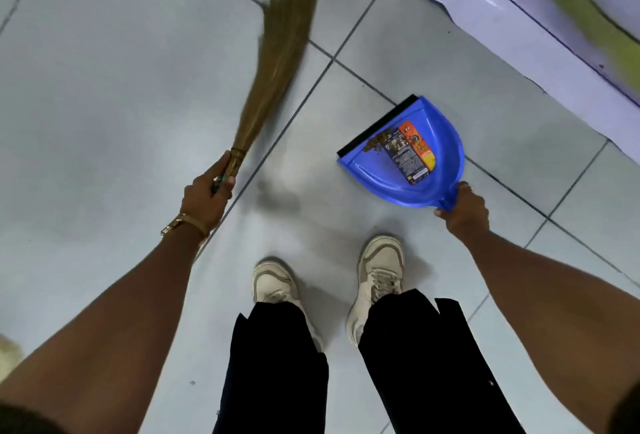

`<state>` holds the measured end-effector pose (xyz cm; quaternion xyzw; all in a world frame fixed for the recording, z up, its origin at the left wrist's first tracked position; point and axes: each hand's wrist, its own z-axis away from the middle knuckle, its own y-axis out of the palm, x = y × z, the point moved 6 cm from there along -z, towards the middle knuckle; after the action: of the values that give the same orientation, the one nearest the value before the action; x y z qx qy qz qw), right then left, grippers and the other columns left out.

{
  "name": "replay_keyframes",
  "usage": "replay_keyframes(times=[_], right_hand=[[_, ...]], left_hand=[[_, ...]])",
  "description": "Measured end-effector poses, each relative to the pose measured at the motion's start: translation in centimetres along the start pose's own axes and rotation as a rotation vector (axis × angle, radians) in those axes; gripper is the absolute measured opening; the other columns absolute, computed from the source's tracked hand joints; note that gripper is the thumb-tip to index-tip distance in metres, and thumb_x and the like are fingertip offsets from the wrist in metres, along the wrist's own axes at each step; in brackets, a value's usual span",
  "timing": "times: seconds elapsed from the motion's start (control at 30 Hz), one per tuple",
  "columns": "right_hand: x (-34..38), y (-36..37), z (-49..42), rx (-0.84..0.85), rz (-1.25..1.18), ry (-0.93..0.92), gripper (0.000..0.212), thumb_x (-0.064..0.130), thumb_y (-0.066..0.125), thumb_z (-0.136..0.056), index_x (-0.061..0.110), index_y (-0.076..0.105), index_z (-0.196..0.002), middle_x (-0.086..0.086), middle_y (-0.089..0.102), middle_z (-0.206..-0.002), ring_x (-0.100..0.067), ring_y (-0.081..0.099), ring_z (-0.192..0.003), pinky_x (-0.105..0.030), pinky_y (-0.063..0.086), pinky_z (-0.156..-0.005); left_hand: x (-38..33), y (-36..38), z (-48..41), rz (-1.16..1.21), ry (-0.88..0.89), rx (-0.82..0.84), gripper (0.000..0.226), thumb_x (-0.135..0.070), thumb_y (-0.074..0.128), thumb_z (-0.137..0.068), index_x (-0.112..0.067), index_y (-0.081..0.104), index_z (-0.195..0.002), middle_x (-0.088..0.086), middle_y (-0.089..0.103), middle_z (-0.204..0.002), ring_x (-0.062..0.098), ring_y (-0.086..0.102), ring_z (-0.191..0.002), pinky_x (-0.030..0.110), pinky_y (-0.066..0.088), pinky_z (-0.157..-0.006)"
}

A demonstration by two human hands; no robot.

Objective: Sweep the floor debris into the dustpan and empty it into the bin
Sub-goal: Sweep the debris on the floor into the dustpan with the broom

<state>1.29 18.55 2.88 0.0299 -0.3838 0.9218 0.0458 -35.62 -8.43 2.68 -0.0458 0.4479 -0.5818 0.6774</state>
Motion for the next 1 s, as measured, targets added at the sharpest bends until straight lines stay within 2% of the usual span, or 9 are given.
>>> replay_keyframes(times=[0.1,0.23,0.4,0.5,0.57,0.67,0.77,0.9,1.0], right_hand=[[2.3,-1.1,-1.9,0.009,0.021,-0.056,0.055,0.009,0.072,-0.083,0.002,0.044,-0.129,-0.024,0.056,-0.129,-0.043,0.055,-0.118,-0.046,0.047,-0.095],[6.2,-1.7,-3.9,0.015,0.066,-0.150,0.061,0.012,0.076,-0.079,0.003,0.043,-0.131,-0.024,0.054,-0.132,-0.041,0.051,-0.124,-0.046,0.044,-0.102],[9.2,-1.3,-4.1,0.000,0.044,-0.245,0.062,0.010,0.074,-0.080,0.001,0.043,-0.133,-0.022,0.054,-0.134,-0.039,0.051,-0.126,-0.045,0.044,-0.105],[9.6,-0.8,-2.6,-0.021,-0.016,-0.234,0.055,0.008,0.069,-0.083,0.000,0.043,-0.132,-0.022,0.056,-0.130,-0.039,0.053,-0.122,-0.045,0.045,-0.101],[9.4,-0.7,-0.8,-0.016,-0.087,-0.219,0.055,0.007,0.068,-0.083,-0.001,0.042,-0.131,-0.023,0.058,-0.127,-0.041,0.054,-0.120,-0.045,0.045,-0.098],[8.5,-1.1,2.7,-0.024,-0.224,-0.202,0.050,0.004,0.070,-0.081,-0.003,0.045,-0.124,-0.026,0.062,-0.119,-0.042,0.059,-0.112,-0.043,0.047,-0.089],[6.6,-3.1,7.0,-0.075,-0.321,-0.208,0.045,0.002,0.068,-0.081,-0.005,0.047,-0.120,-0.026,0.064,-0.110,-0.042,0.061,-0.103,-0.036,0.044,-0.073],[3.3,-6.1,13.1,-0.118,-0.442,-0.196,0.041,0.002,0.069,-0.080,0.000,0.048,-0.115,-0.015,0.063,-0.095,-0.039,0.063,-0.093,-0.030,0.040,-0.070],[1.8,-8.7,17.6,-0.105,-0.486,-0.213,0.038,-0.001,0.066,-0.081,0.001,0.047,-0.115,-0.014,0.064,-0.097,-0.036,0.064,-0.092,-0.029,0.040,-0.070]], left_hand=[[-0.2,0.2,2.0,-0.179,0.101,0.099,0.053,-0.042,0.047,-0.088,-0.042,0.042,-0.141,0.003,0.065,-0.079,0.023,0.059,-0.063,0.041,0.054,-0.074],[0.1,-0.2,6.2,-0.308,0.235,0.207,0.052,-0.040,0.045,-0.092,-0.044,0.036,-0.143,0.009,0.071,-0.077,0.026,0.067,-0.067,0.045,0.057,-0.071],[-0.4,-3.8,11.1,-0.284,0.291,0.104,0.051,-0.039,0.046,-0.092,-0.051,0.036,-0.141,0.005,0.062,-0.061,0.010,0.049,-0.046,0.025,0.046,-0.055],[-0.5,-5.9,13.6,-0.152,0.241,0.093,0.050,-0.038,0.052,-0.093,-0.054,0.038,-0.138,0.006,0.061,-0.065,0.008,0.040,-0.044,0.020,0.042,-0.050],[-1.0,-7.3,15.2,-0.019,0.198,0.061,0.050,-0.034,0.055,-0.093,-0.053,0.042,-0.137,-0.001,0.058,-0.068,0.006,0.036,-0.044,0.013,0.037,-0.044],[-2.3,-9.5,17.2,0.064,0.132,-0.035,0.051,-0.049,0.054,-0.087,-0.053,0.043,-0.136,-0.009,0.063,-0.072,0.004,0.038,-0.043,0.010,0.035,-0.043],[-4.3,-11.2,19.3,0.091,0.082,-0.122,0.050,-0.049,0.054,-0.087,-0.054,0.043,-0.136,-0.008,0.063,-0.071,0.009,0.037,-0.042,0.016,0.035,-0.038],[-7.5,-12.0,21.6,-0.010,0.067,-0.165,0.048,-0.034,0.054,-0.095,-0.061,0.041,-0.133,-0.002,0.062,-0.068,0.006,0.044,-0.042,0.029,0.039,-0.037],[-10.6,-11.9,23.3,-0.108,0.073,-0.144,0.048,-0.037,0.050,-0.090,-0.042,0.045,-0.138,0.004,0.066,-0.065,0.022,0.056,-0.048,0.033,0.045,-0.050]])
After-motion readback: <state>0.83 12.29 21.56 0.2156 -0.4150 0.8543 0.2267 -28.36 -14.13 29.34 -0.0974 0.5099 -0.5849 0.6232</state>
